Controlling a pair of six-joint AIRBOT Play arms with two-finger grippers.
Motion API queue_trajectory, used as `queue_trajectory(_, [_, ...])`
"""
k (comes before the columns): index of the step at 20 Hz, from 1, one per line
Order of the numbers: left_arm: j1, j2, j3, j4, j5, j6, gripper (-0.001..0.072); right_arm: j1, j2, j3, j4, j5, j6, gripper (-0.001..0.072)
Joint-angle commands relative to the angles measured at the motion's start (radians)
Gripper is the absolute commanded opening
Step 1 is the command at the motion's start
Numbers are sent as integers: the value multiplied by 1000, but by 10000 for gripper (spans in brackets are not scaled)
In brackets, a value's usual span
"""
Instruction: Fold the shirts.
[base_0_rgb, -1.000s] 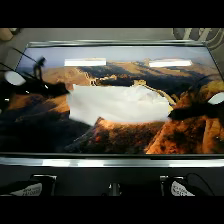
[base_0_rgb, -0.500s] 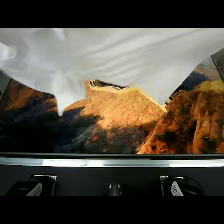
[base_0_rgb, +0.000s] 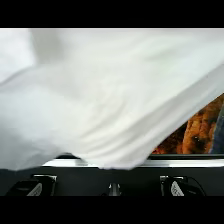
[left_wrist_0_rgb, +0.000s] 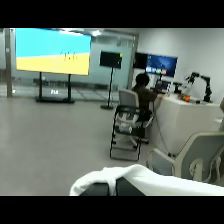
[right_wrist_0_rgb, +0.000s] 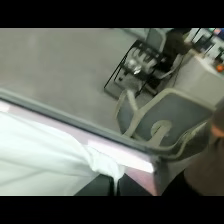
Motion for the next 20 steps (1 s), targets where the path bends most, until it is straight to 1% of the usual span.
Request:
queue_trajectory(1, [1, -75, -144, 35, -109, -6, 29, -1, -190, -12, 16, 290, -2, 18])
queue_trajectory(3, [1, -149, -304, 38, -101, -5, 29, 1, -352, -54, 16, 340, -5, 18])
queue_trajectory(5, [1, -240, -462, 38, -56, 2, 29, 46, -509, -113, -32, 322, 5, 18])
queue_trajectory(7, [-1, -352, -599, 25, 15, 5, 29, 123, -665, -134, -75, 301, 7, 18])
queue_trajectory(9, [-1, -477, -676, -19, 76, 6, 29, 190, -790, -134, -77, 176, 7, 19])
queue_trajectory(10, [-1, -542, -679, -27, 93, 6, 29, 212, -832, -134, -80, 98, 22, 19])
queue_trajectory(13, [-1, -666, -648, -30, 178, 14, 29, 219, -883, -134, -82, -143, 145, 19])
queue_trajectory(14, [-1, -687, -631, -31, 219, 33, 29, 212, -885, -134, -84, -227, 167, 19])
queue_trajectory(16, [0, -724, -582, -31, 306, 43, 29, 197, -885, -134, -100, -352, 172, 19])
queue_trajectory(17, [0, -743, -553, -31, 338, 42, 29, 192, -887, -134, -108, -379, 172, 19])
queue_trajectory(18, [-1, -763, -531, -34, 359, 39, 30, 190, -893, -134, -109, -377, 172, 19])
queue_trajectory(20, [-1, -803, -519, -68, 367, 39, 30, 185, -913, -134, -113, -315, 172, 19])
